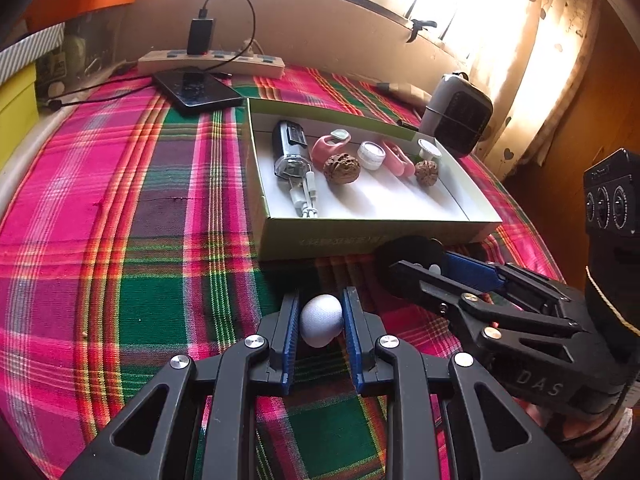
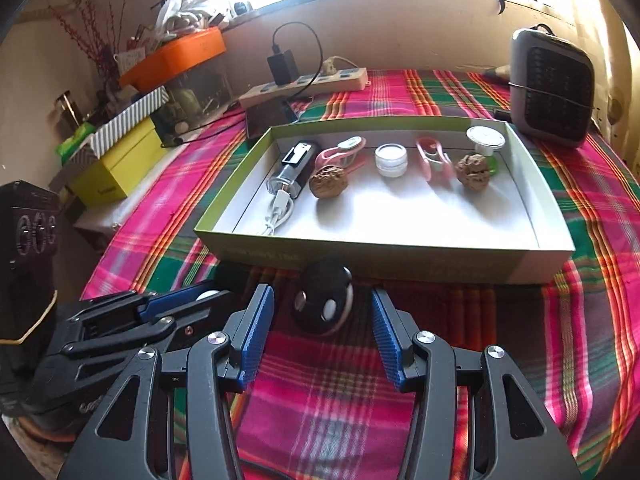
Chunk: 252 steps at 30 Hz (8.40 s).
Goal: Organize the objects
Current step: 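Grasp the black round remote with the right tool while the left tool holds the knob, then carry the white knob and black remote over the box with both tools, then lower and open both tools to release the knob and remote into the box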
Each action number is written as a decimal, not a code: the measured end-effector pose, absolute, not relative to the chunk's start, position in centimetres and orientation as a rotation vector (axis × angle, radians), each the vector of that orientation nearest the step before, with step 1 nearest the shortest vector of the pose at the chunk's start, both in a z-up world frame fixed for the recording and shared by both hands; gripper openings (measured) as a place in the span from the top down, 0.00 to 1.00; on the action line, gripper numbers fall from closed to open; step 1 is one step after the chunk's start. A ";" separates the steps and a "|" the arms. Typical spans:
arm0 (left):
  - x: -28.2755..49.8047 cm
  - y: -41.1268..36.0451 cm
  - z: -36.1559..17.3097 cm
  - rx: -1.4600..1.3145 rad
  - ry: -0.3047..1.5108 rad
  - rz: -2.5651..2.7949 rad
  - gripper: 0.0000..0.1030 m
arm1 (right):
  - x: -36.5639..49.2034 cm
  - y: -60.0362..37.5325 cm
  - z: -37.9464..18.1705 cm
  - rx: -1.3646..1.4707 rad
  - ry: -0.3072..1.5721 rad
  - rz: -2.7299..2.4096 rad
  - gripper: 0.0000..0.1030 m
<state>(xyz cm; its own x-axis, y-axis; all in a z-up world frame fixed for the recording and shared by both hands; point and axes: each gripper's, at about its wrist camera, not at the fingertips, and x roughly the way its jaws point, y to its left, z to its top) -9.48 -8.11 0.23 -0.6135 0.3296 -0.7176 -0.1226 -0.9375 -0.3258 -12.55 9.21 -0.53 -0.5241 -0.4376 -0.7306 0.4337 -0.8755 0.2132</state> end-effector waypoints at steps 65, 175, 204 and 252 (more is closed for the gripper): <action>-9.6 -5.7 0.6 -1.261 -0.176 2.714 0.81 | -12.1 11.1 -1.0 1.172 0.007 -2.403 0.72; -15.8 -3.3 3.9 -1.201 -0.181 2.761 0.81 | -20.7 12.4 2.4 1.103 -0.011 -2.358 0.72; -18.0 -2.5 1.2 -1.297 -0.137 2.720 0.81 | -23.1 11.3 -0.7 1.196 0.049 -2.299 0.72; -16.4 -2.8 2.3 -1.299 -0.119 2.747 0.74 | -21.9 12.0 0.7 1.153 -0.011 -2.318 0.61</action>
<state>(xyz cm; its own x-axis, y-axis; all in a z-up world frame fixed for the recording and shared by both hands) -16.45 -2.81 2.29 -0.6308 0.1241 -0.7660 -0.0575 -0.9919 -0.1132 -21.87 11.98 0.71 -0.4841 -0.4737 -0.7357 0.4666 -0.8510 0.2409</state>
